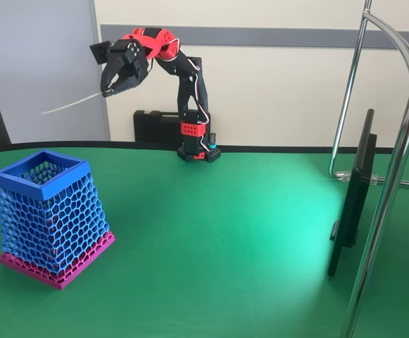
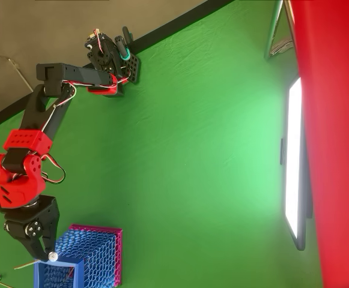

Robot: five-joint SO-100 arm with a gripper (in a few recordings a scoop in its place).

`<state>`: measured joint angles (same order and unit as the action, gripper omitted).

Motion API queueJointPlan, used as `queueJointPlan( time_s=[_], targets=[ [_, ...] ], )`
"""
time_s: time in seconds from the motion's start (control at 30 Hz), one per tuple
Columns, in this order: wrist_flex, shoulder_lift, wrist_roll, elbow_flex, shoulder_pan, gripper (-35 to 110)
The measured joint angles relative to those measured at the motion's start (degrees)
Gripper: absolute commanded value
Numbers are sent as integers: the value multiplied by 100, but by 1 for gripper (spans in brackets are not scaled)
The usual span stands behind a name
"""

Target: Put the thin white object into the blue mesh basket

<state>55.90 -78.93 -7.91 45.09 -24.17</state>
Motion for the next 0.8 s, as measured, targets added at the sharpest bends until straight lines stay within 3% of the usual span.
queueJointPlan(
  time_s=[0.8],
  targets=[
    [-527, 1178, -949, -949, -369, 7]
  ],
)
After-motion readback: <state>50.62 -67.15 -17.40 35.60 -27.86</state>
